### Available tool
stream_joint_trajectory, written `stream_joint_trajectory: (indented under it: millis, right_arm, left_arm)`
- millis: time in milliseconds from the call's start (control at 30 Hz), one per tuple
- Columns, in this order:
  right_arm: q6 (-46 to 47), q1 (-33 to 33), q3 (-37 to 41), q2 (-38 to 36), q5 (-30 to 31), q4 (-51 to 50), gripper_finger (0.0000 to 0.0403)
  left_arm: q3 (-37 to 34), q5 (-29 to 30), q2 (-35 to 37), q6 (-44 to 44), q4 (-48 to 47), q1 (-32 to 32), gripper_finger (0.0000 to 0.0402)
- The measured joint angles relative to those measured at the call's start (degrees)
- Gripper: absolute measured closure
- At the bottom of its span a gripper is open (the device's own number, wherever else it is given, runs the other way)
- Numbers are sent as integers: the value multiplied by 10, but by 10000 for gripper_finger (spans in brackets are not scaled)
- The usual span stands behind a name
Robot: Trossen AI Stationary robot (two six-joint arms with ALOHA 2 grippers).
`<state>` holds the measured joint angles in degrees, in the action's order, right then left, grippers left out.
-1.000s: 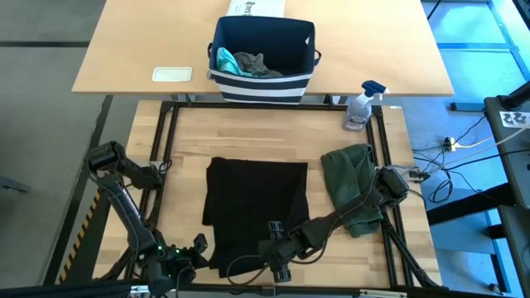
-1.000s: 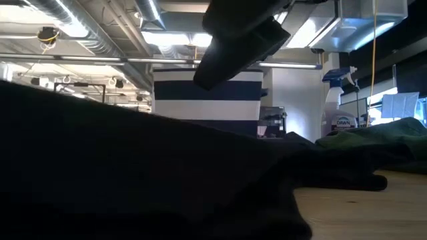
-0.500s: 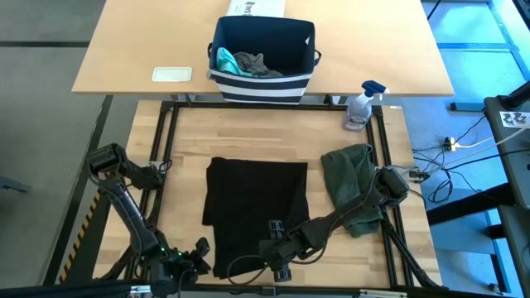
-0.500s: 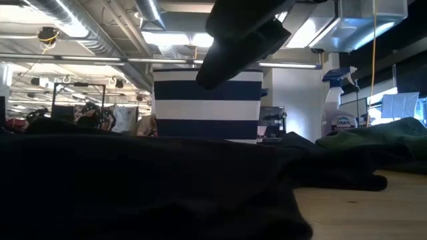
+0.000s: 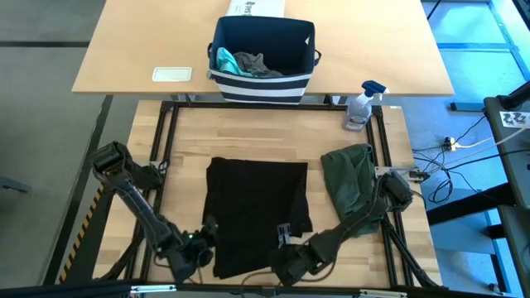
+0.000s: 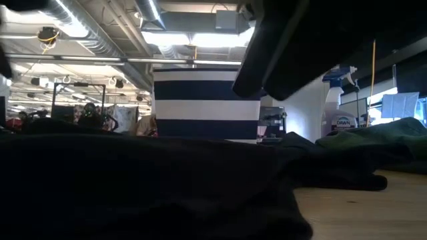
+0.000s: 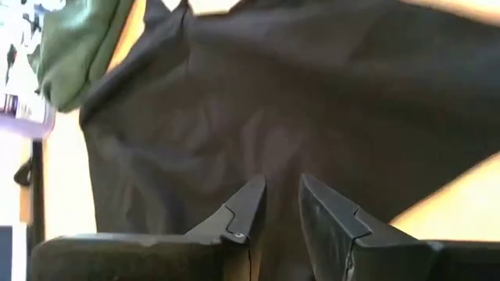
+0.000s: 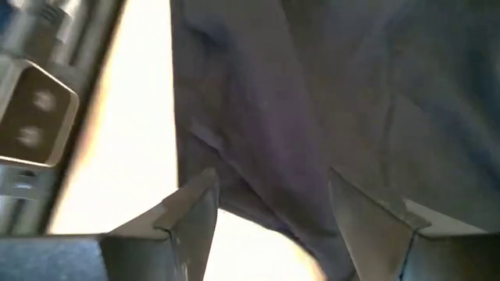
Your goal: Fold Laundry from Bin
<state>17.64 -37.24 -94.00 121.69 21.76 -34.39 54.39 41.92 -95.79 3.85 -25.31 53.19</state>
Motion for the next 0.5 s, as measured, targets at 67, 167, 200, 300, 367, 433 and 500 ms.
stream_joint_trajectory:
  millis: [67,167,200,300,367,433,500]
  right_arm:
    - [-10,-9,0,7,35,-4,162]
    - [-13,-18,0,15,64,-14,162]
    - [-12,-19,0,20,73,-16,162]
    - [-2,-25,0,23,97,-20,162]
    - [8,-25,0,23,107,-19,162]
    - [17,-25,0,23,109,-17,162]
    - [19,-25,0,23,111,-18,162]
  left_arm:
    - [-10,-2,0,0,2,-20,327]
    - [-19,-19,0,1,7,-43,327]
    - [-19,-19,0,1,7,-48,327]
    - [-20,-9,2,2,6,-55,333]
    - [-31,4,14,8,12,-56,341]
    - [-60,10,38,30,22,-56,350]
    - [-105,10,69,51,63,-56,358]
